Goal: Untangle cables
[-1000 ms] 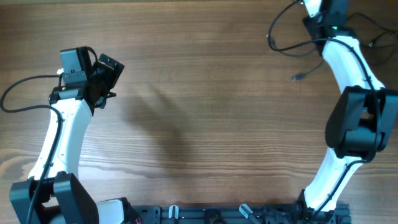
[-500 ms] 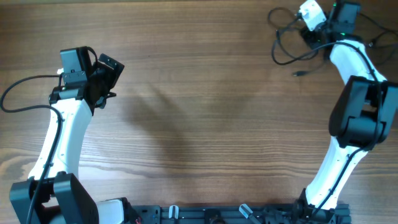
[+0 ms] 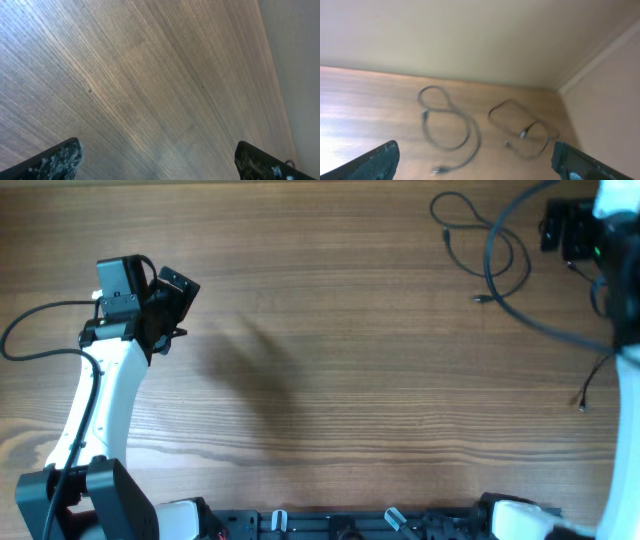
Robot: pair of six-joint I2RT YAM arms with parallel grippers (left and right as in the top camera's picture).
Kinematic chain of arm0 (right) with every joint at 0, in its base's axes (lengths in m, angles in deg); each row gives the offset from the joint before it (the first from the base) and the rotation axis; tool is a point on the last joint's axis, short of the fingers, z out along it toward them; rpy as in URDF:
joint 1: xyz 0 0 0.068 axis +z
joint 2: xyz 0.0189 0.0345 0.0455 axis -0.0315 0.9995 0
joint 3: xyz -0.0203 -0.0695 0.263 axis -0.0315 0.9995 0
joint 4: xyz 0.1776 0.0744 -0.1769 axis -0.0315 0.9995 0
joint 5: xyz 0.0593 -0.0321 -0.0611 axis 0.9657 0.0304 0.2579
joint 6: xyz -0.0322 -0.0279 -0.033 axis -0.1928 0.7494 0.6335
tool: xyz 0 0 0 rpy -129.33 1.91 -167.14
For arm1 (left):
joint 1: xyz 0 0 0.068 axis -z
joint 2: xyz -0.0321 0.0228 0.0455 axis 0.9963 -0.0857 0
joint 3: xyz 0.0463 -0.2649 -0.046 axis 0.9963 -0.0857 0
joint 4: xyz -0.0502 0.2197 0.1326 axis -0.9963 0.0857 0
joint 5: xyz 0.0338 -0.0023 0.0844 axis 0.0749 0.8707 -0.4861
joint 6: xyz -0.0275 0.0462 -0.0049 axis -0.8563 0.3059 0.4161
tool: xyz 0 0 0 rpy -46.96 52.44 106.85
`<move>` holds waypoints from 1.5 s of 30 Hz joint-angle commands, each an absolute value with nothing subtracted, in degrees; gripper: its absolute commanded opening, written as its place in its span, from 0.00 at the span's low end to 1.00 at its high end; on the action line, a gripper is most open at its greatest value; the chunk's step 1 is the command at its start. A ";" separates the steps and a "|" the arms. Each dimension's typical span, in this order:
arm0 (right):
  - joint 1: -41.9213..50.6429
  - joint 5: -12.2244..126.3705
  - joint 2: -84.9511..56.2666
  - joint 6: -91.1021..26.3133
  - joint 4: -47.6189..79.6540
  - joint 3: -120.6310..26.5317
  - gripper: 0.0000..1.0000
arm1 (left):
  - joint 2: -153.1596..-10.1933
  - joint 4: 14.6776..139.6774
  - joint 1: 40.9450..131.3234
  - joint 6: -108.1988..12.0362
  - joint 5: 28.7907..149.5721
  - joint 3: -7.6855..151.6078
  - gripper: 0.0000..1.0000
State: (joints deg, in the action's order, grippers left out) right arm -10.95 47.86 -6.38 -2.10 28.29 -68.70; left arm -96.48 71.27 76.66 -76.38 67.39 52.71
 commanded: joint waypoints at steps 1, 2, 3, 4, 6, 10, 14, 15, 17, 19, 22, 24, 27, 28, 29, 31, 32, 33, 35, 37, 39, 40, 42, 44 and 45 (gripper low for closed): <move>-10.91 50.68 -14.51 -10.97 36.16 -68.72 1.00 | -95.96 71.31 76.33 -75.44 66.82 52.53 1.00; -10.91 51.27 -17.78 -13.03 38.15 -68.72 1.00 | -95.96 71.31 76.33 -75.44 66.82 52.53 1.00; -10.91 51.95 -20.41 -13.99 39.57 -68.72 1.00 | -95.96 71.31 76.33 -75.44 66.82 52.53 1.00; -10.91 52.14 -23.31 -15.41 41.45 -68.72 1.00 | -95.96 71.31 76.33 -75.44 66.82 52.53 1.00; -10.91 52.12 -31.88 -20.81 50.37 -68.72 1.00 | -95.96 71.31 76.33 -75.44 66.82 52.53 1.00; -10.91 52.10 -38.26 -30.84 61.16 -68.72 1.00 | -95.96 71.31 76.33 -75.44 66.82 52.53 1.00; -10.91 52.10 -39.53 -30.69 71.48 -68.72 1.00 | -95.96 71.31 76.33 -75.44 66.82 52.53 1.00; -10.93 52.08 -39.53 -30.65 74.04 -68.72 1.00 | -95.96 71.31 76.33 -75.44 66.82 52.53 1.00; -10.91 49.67 -39.53 -30.49 75.06 -68.72 1.00 | -95.96 71.31 76.33 -75.44 66.82 52.53 1.00; -10.93 49.50 -39.53 -30.47 75.35 -68.72 1.00 | -95.96 71.31 76.33 -75.44 66.82 52.53 1.00; -10.91 49.96 -39.55 -30.49 75.24 -68.68 1.00 | -95.96 71.31 76.33 -75.44 66.82 52.53 1.00; -10.91 50.40 -39.60 -30.45 75.37 -68.68 1.00 | -95.96 71.31 76.33 -75.44 66.82 52.53 1.00; -10.91 50.40 -39.60 -29.14 75.30 -68.68 1.00 | -95.96 71.31 76.33 -75.44 66.82 52.53 1.00; -10.93 50.40 -39.60 -29.14 75.22 -68.68 1.00 | -95.96 71.31 76.33 -75.44 66.82 52.53 1.00; -10.91 50.42 -39.60 -29.16 75.13 -68.68 1.00 | -95.96 71.31 76.33 -75.44 66.82 52.53 1.00; -10.91 50.61 -39.60 -29.12 75.04 -68.68 1.00 | -95.96 71.31 76.33 -75.44 66.82 52.53 1.00; -10.91 50.59 -39.60 -29.03 75.06 -68.68 1.00 | -95.96 71.31 76.33 -75.44 66.82 52.53 1.00; -10.93 50.57 -39.66 -28.96 75.06 -68.68 1.00 | -95.96 71.31 76.33 -75.44 66.82 52.53 1.00; -10.91 50.59 -39.97 -28.98 75.06 -68.68 1.00 | -95.96 71.31 76.33 -75.44 66.82 52.53 1.00; -10.91 50.55 -41.26 -28.96 74.98 -68.48 1.00 | -95.96 71.31 76.33 -75.44 66.82 52.53 1.00; -10.91 50.57 -44.03 -29.09 74.93 -68.09 1.00 | -95.96 71.31 76.33 -75.44 66.82 52.53 1.00; -10.93 50.57 -45.52 -29.09 74.54 -68.00 1.00 | -95.96 71.31 76.33 -75.44 66.82 52.53 1.00; -10.93 49.89 -49.26 -28.96 73.82 -67.91 1.00 | -95.96 71.31 76.33 -75.44 66.82 52.53 1.00; -10.93 49.91 -53.02 -28.74 72.97 -67.91 1.00 | -95.96 71.31 76.33 -75.44 66.82 52.53 1.00; -10.93 50.00 -54.74 -27.26 72.35 -67.91 1.00 | -95.96 71.31 76.33 -75.44 66.82 52.53 1.00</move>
